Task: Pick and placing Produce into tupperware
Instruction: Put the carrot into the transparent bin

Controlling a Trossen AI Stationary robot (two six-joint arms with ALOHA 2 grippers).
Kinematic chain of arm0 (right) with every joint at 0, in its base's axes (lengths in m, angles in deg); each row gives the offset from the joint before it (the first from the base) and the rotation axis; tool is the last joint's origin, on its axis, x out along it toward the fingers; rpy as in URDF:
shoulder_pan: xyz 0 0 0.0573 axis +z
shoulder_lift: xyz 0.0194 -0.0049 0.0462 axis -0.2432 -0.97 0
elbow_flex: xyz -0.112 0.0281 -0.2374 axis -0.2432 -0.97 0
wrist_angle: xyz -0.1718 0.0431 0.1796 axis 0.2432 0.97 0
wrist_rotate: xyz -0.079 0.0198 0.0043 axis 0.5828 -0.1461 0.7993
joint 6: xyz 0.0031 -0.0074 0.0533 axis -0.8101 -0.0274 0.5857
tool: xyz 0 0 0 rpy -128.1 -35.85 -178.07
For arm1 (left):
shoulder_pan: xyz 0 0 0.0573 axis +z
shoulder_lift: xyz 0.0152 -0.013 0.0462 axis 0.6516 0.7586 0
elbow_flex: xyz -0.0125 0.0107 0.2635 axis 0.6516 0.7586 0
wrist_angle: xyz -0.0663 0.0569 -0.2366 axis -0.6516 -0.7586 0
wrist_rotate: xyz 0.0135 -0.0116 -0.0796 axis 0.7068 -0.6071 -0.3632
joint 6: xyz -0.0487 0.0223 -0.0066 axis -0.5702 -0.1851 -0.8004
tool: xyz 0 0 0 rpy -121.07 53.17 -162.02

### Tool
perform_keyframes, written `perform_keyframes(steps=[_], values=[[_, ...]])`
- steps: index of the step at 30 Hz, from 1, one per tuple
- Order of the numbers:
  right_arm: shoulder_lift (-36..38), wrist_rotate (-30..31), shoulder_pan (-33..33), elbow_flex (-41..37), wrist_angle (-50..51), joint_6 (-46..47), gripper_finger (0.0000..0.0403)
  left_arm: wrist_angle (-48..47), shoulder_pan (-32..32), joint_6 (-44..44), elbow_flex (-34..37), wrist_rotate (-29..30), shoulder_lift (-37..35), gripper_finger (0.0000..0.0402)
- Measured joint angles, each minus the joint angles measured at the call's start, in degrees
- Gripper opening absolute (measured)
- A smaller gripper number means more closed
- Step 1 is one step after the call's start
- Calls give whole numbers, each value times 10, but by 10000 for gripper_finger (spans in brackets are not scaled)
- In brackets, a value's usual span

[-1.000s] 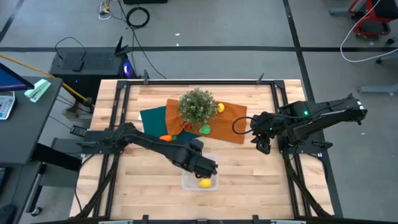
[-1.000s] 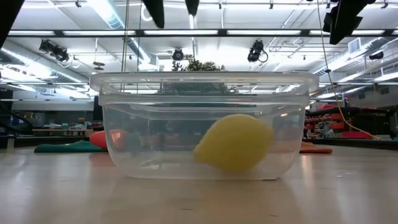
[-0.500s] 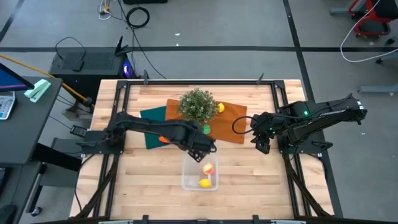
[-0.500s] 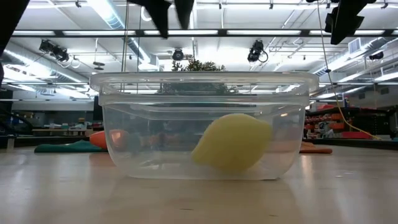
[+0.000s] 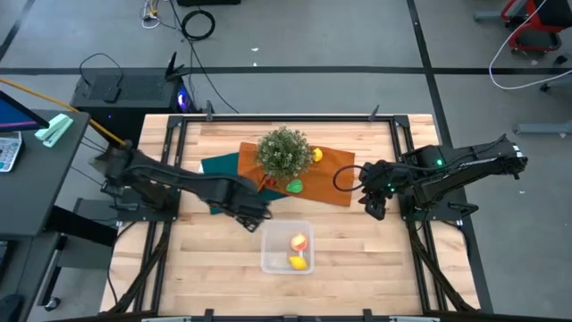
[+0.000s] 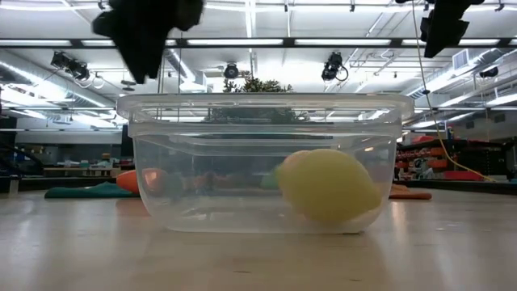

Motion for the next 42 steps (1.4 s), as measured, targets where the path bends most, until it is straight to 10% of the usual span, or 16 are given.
perform_keyframes(steps=[17,32,42], values=[[-15,10,0,0,-69,96,146,132,142,245,326,-58,-303,131],[-54,27,0,0,-81,161,146,124,297,627,325,-118,-283,133],[-54,28,0,0,-82,148,146,122,309,733,201,-120,-181,129]])
